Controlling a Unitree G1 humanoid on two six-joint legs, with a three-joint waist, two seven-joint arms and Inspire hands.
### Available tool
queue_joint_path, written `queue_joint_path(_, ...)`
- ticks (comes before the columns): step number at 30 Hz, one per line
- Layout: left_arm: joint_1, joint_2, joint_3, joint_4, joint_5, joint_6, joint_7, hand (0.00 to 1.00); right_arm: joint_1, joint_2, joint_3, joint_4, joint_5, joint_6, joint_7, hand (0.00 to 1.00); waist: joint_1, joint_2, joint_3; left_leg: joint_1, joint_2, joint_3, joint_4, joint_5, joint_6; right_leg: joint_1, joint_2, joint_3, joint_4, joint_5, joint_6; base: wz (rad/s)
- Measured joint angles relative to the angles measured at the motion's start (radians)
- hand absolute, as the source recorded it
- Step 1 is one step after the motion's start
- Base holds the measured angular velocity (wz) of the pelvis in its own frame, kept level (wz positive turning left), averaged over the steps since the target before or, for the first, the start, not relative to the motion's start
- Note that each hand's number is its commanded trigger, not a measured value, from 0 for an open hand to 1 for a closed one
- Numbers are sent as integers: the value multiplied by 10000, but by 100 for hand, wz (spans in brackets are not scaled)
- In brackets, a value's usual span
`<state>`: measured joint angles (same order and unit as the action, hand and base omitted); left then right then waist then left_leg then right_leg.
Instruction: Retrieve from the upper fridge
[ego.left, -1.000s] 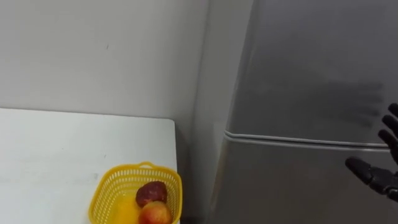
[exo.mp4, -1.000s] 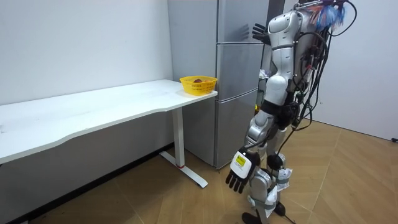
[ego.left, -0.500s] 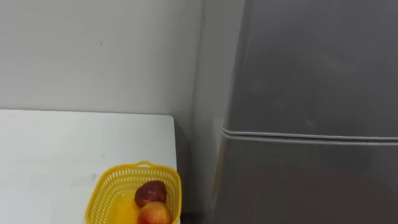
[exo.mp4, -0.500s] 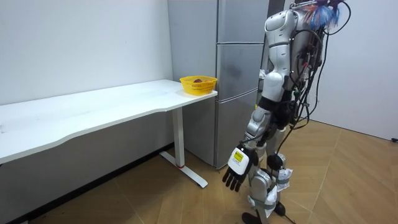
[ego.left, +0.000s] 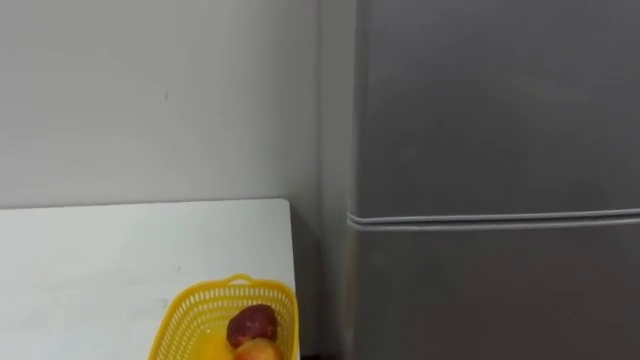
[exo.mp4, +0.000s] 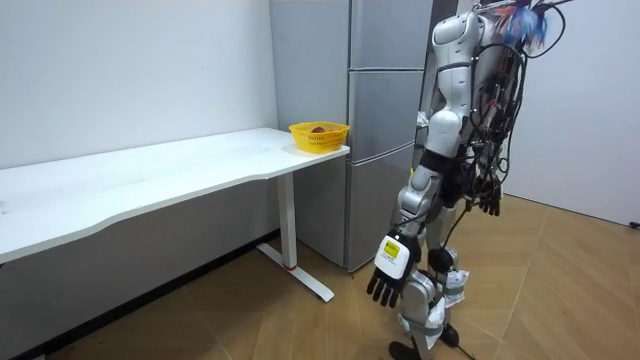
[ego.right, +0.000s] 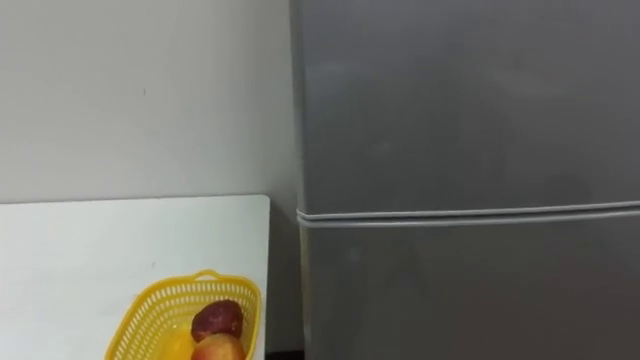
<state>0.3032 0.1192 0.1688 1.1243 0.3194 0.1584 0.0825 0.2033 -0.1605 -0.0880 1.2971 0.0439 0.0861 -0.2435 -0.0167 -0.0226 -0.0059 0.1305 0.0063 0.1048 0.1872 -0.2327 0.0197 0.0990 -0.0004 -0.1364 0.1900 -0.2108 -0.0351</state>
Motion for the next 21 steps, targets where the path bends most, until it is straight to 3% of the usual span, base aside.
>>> queue_joint_path(7, -229, 6, -386, -39, 9, 228, -291, 0, -423, 89, 681, 73, -1745, 473, 715, 0, 270, 88, 13, 34, 19, -132, -58, -20, 28, 67, 3, -36, -8, 52, 46, 4)
queue_joint_path(14, -258, -61, -496, -33, 30, 556, -747, 0, -331, 100, 663, -5, -2497, 761, 1604, 0, 181, 229, 54, 54, -34, -312, -58, -17, 27, 192, -12, -163, -32, 26, 44, 7)
queue_joint_path(21, -393, -71, -1040, -59, 45, 596, -1214, 0, -262, 121, 777, 17, -2508, 835, 2411, 0, 126, 207, 63, 120, -39, -371, -91, -18, 24, 230, -38, -217, -20, -73, 58, 2)
